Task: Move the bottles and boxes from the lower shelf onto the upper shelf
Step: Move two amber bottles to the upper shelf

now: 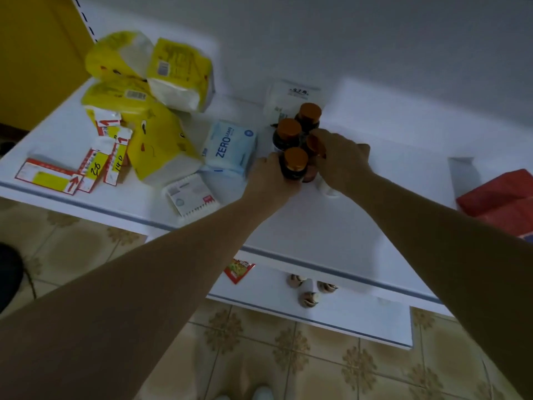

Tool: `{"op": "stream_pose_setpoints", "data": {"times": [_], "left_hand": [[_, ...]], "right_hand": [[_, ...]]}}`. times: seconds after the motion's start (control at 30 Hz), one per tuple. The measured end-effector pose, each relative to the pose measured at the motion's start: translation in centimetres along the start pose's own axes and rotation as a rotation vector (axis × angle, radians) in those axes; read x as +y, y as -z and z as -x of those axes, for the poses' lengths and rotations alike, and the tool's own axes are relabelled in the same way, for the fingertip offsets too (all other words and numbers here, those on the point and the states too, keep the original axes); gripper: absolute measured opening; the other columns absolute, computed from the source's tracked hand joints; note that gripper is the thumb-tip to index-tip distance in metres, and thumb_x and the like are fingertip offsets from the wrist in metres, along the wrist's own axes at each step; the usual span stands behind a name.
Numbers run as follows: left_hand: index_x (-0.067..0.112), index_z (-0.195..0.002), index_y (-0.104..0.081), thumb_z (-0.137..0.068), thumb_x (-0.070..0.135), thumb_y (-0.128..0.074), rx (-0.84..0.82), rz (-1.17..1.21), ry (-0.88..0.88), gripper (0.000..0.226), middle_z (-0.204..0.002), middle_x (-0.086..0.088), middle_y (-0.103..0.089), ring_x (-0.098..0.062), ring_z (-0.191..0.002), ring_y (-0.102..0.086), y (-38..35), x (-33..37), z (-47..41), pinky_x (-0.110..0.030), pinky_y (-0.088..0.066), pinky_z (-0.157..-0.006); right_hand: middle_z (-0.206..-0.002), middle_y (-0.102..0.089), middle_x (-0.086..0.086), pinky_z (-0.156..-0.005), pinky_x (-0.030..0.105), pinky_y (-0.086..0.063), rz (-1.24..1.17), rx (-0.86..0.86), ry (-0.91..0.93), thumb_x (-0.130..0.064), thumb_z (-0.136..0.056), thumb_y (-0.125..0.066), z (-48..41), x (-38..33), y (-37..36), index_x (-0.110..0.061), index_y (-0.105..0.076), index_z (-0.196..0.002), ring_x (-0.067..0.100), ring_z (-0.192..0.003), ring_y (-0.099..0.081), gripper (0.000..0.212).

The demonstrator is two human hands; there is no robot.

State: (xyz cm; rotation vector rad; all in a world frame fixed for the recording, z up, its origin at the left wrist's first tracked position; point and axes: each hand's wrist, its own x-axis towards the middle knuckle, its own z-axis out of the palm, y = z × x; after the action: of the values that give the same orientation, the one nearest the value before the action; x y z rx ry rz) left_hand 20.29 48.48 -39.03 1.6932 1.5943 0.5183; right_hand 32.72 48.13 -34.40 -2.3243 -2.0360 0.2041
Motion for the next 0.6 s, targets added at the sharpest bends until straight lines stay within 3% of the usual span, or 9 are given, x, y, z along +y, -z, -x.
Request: {"op": "stream_pose_setpoints", "data": {"times": [0.13, 0.2, 0.33, 0.4, 0.5, 0.6], "left_hand": [[0.008, -0.110, -0.053, -0.081, 0.024, -0.068, -0.050, 0.089, -0.019, 0.036, -0.093, -0.002, -0.059, -0.018, -0.087, -0.056, 0.1, -0.1, 0.4, -0.025, -0.040, -0.072], [0.008, -0.112, -0.051, -0.080, 0.023, -0.070, -0.078, 0.132, -0.028, 0.040, -0.093, 0.001, -0.054, -0.016, -0.087, -0.051, 0.3, -0.2, 1.0, -0.025, -0.038, -0.074], [0.006, -0.107, -0.057, -0.072, 0.025, -0.077, -0.060, 0.303, 0.030, 0.045, -0.093, -0.002, -0.061, -0.017, -0.088, -0.058, 1.8, -0.7, 2.7, -0.021, -0.037, -0.070], [0.009, -0.099, -0.058, -0.066, 0.025, -0.080, -0.060, 0.387, 0.050, 0.043, -0.088, -0.001, -0.063, -0.014, -0.085, -0.061, 3.2, -0.4, 3.9, -0.018, -0.038, -0.066], [0.019, -0.086, -0.052, -0.073, 0.008, -0.077, -0.118, 0.496, 0.069, 0.031, -0.081, 0.004, -0.057, -0.004, -0.074, -0.054, 5.9, 0.8, 6.8, -0.020, -0.041, -0.066], [0.010, -0.106, -0.057, -0.073, 0.001, -0.075, -0.214, 0.739, 0.154, 0.038, -0.109, -0.018, -0.066, -0.027, -0.104, -0.064, 8.4, 1.8, 10.0, -0.031, -0.048, -0.089]], "right_hand": [[-0.108, -0.062, 0.005, -0.093, 0.038, -0.026, -0.056, 0.026, -0.019, -0.012, -0.091, -0.042, -0.2, 0.1, -0.3, -0.027, -0.045, -0.126, 0.027, -0.101, -0.055, 0.039], [-0.111, -0.063, 0.005, -0.095, 0.038, -0.027, -0.091, 0.007, -0.031, -0.017, -0.091, -0.047, 0.0, 0.2, 0.2, -0.028, -0.043, -0.130, 0.028, -0.106, -0.055, 0.040], [-0.123, -0.061, 0.006, -0.106, 0.038, -0.033, -0.404, -0.026, -0.091, -0.028, -0.089, -0.059, 1.7, -0.2, 2.1, -0.023, -0.043, -0.135, 0.028, -0.117, -0.052, 0.049], [-0.120, -0.062, 0.005, -0.098, 0.034, -0.041, -0.460, -0.029, -0.087, -0.030, -0.084, -0.065, 3.0, -0.3, 3.4, -0.021, -0.053, -0.126, 0.027, -0.113, -0.055, 0.045], [-0.108, -0.062, 0.001, -0.074, 0.021, -0.041, -0.533, -0.027, -0.072, -0.032, -0.081, -0.070, 5.3, -0.3, 5.7, -0.018, -0.060, -0.115, 0.019, -0.101, -0.056, 0.038], [-0.105, -0.061, -0.005, -0.066, 0.012, -0.040, -0.719, -0.024, -0.075, -0.032, -0.079, -0.073, 8.6, -0.4, 8.0, -0.016, -0.059, -0.110, 0.014, -0.098, -0.058, 0.037]]}}
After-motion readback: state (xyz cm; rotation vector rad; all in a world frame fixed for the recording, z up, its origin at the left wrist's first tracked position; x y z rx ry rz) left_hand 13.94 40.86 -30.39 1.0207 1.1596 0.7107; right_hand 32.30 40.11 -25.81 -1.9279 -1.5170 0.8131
